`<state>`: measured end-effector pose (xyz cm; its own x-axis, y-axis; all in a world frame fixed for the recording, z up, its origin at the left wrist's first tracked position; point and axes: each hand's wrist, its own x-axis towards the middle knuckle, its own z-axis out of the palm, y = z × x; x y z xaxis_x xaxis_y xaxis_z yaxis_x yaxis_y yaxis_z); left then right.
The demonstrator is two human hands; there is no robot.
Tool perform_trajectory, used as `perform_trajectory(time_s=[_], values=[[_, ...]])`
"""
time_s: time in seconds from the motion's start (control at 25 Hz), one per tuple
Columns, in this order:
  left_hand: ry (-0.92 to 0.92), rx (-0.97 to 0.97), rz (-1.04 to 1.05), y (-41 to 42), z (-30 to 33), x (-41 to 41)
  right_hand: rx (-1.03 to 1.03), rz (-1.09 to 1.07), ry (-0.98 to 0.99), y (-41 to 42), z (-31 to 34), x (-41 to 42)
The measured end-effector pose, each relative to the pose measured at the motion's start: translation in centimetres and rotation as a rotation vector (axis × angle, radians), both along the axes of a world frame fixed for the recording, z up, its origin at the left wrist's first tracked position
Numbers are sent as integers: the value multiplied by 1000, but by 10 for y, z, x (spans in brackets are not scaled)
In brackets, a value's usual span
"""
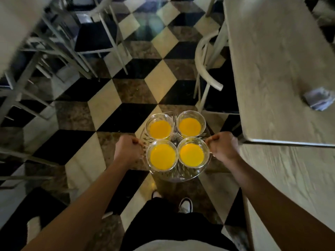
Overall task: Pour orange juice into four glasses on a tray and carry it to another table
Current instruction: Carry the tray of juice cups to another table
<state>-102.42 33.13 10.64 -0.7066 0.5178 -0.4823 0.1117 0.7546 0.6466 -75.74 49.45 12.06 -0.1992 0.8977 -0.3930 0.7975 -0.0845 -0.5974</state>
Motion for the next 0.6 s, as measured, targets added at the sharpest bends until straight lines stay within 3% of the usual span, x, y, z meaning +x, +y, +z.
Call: perform_trajectory(time_s=[0.6], values=[[40,61,-70,242,-6,-191,10,-71,-17,222,6,-183]])
